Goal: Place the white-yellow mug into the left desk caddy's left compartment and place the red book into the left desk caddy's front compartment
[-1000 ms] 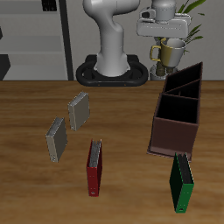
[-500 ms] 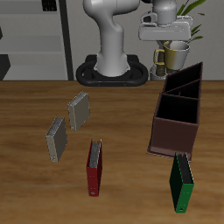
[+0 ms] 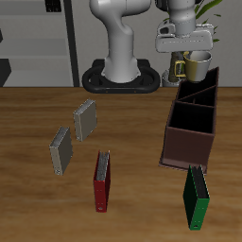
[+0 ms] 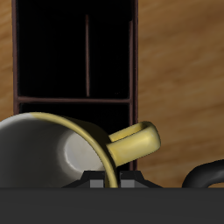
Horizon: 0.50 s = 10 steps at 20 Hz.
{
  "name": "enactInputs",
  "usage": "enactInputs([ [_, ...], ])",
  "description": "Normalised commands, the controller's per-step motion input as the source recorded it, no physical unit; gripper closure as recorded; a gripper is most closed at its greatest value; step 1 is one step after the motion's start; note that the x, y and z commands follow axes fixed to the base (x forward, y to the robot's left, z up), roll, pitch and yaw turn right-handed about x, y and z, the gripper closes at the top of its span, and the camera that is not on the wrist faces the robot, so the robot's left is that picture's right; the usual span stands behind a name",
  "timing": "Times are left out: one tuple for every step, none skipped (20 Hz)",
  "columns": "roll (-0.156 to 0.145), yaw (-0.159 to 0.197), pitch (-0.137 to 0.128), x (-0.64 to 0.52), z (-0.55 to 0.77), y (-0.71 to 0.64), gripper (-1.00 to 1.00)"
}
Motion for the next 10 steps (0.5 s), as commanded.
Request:
enactInputs([
  [-0.025, 0.006, 0.032, 0.09, -0.11, 0.02, 1.00],
  [0.000, 0.000, 0.000, -0.02, -0.01, -0.02, 1.00],
  [0.099, 0.067, 0.069, 0.16, -0.21, 0.19, 1.00],
  [0.000, 0.000, 0.000, -0.01, 0.00, -0.02, 1.00],
  [0.008, 0.027, 0.020, 0.05, -0.14, 0.08, 1.00],
  [0.068, 0.084, 0.012, 0.06, -0.13, 0.21, 1.00],
  [0.030, 0.010, 0.043, 0.08, -0.13, 0.04, 1.00],
  [0.011, 0.026, 0.026, 0.09, -0.11, 0.02, 1.00],
  [0.030, 0.060, 0.008, 0.09, -0.13, 0.07, 1.00],
  [-0.015, 0.016, 0.055, 0.15, -0.18, -0.04, 1.00],
])
